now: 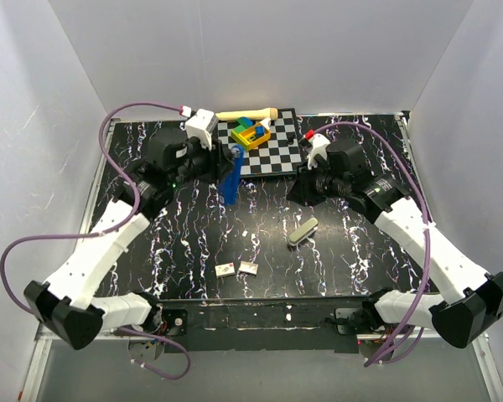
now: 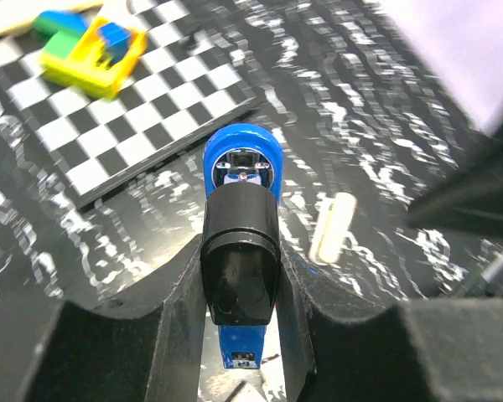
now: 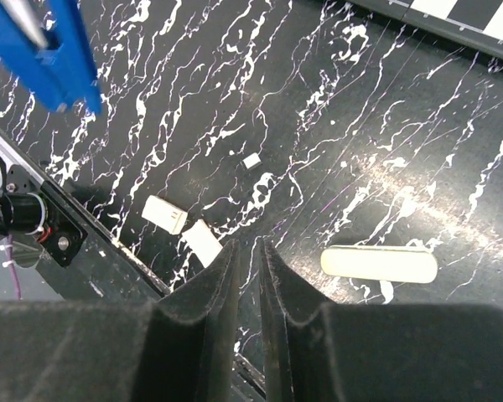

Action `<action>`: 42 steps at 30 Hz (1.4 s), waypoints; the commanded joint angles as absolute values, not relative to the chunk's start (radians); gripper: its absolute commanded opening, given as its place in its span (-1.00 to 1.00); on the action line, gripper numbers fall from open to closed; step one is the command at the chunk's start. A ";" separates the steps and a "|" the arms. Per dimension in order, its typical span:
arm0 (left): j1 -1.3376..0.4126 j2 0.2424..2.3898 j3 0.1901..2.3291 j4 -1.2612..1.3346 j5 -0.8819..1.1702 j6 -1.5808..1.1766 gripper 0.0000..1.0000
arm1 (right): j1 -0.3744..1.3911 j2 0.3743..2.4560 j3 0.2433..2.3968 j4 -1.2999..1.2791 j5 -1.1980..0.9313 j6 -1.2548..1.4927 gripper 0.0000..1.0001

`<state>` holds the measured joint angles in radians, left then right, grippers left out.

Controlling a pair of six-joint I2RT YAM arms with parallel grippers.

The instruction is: Unload the staples from the stapler

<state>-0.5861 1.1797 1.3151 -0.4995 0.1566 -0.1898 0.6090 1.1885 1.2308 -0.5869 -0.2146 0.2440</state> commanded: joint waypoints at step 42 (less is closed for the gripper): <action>-0.198 1.921 1.539 -0.664 -0.046 -0.189 -0.15 | 0.634 1.285 1.104 -0.422 -0.345 0.348 -0.50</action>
